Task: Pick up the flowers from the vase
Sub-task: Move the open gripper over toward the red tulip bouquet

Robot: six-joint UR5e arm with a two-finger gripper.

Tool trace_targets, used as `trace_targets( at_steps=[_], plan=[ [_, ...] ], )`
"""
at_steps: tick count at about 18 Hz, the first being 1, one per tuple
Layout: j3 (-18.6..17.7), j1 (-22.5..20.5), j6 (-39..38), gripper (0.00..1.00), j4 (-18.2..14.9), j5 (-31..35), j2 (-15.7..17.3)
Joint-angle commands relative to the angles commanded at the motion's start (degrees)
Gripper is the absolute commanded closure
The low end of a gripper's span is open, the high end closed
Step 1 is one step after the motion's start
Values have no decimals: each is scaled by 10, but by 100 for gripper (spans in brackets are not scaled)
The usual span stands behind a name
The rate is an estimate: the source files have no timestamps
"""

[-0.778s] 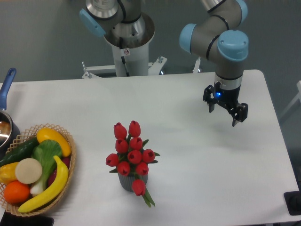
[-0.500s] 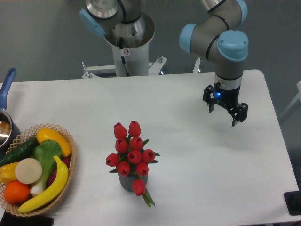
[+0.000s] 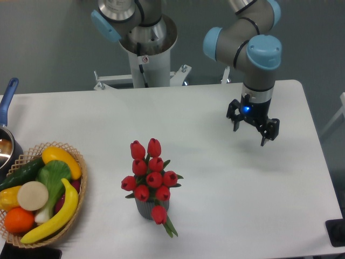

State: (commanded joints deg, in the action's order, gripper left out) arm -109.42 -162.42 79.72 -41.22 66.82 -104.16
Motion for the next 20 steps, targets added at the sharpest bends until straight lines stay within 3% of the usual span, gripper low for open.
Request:
trace_targets(
  at_steps=[4, 9, 11, 15, 20],
  plan=[
    [-22, 0, 3, 0, 40, -124, 7],
    [-66, -8, 12, 0, 40, -147, 26],
    [-79, -9, 8, 0, 40, -212, 36],
    [-72, -4, -18, 0, 40, -365, 28],
    [-47, 32, -96, 0, 39, -378, -9]
  ],
)
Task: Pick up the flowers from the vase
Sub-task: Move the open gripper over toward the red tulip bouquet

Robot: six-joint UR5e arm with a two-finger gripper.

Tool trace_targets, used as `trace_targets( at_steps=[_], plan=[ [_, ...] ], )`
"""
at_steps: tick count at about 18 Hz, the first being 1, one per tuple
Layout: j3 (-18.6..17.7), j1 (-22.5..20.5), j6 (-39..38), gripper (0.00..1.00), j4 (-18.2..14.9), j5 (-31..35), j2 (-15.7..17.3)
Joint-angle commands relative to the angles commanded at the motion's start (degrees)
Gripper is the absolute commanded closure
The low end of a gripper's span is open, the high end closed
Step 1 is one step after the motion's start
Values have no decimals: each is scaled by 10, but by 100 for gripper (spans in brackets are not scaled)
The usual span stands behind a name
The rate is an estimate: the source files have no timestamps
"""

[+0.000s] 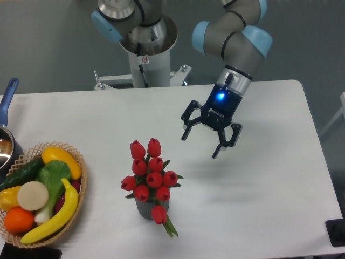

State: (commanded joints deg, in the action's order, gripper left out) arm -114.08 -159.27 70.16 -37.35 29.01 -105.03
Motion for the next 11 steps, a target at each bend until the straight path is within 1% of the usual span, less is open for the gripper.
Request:
trace_targets(
  at_steps=[1, 3, 8, 11],
  plan=[
    [3, 10, -21, 0, 0, -5, -2],
    [15, 12, -48, 0, 0, -27, -12],
    [32, 17, -50, 0, 1, -33, -36],
    [39, 20, -51, 0, 1, -35, -40]
  ],
)
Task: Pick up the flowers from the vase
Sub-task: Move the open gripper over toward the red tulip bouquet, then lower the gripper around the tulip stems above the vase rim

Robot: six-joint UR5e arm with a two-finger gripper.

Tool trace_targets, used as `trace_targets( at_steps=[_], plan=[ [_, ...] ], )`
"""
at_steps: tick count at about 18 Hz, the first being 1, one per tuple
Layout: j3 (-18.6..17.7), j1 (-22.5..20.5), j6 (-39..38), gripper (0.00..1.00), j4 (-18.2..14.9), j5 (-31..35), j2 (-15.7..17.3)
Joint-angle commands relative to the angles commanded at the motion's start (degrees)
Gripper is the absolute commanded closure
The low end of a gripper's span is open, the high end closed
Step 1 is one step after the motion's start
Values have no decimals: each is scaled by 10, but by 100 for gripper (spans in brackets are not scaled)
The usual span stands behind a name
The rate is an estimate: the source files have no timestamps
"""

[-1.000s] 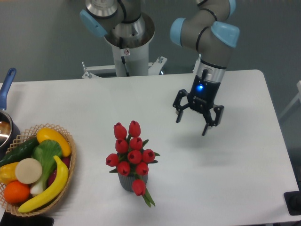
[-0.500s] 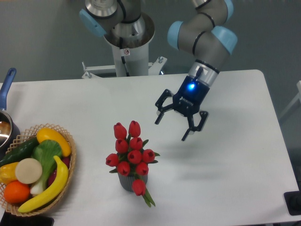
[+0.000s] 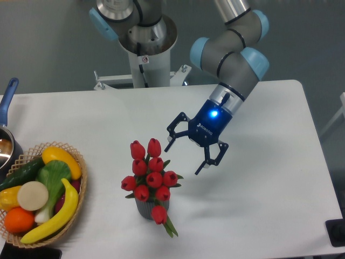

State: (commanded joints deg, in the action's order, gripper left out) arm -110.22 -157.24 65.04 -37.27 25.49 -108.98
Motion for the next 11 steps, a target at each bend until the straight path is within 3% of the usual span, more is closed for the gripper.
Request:
trace_targets(
  at_steps=[8, 11],
  plan=[
    [9, 10, -1, 0, 0, -2, -8],
    [32, 26, -1, 0, 0, -2, -32]
  ],
)
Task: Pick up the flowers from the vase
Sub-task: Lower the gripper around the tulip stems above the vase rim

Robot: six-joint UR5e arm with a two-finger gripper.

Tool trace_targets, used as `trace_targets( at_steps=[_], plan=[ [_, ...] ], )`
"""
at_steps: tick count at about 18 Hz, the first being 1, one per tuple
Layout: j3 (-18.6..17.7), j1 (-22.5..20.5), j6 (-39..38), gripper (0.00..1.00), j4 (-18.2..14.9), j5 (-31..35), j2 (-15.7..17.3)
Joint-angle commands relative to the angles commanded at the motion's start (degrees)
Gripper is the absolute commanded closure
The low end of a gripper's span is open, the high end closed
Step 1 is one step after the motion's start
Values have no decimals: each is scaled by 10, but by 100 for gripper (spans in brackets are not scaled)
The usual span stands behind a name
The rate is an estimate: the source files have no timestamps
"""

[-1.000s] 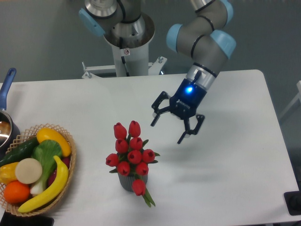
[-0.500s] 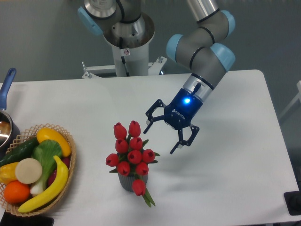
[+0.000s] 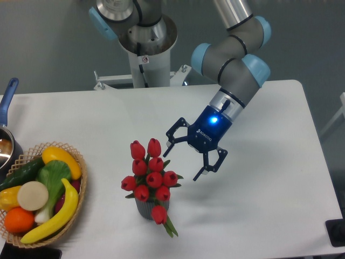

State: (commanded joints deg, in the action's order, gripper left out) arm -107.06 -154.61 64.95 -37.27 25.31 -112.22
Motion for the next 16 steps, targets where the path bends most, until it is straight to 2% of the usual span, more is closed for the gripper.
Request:
trace_targets(
  at_steps=[1, 7, 16],
  plan=[
    [12, 7, -1, 0, 0, 1, -8],
    [27, 33, -3, 0, 0, 0, -19],
    [30, 51, -3, 0, 0, 0, -20]
  ],
)
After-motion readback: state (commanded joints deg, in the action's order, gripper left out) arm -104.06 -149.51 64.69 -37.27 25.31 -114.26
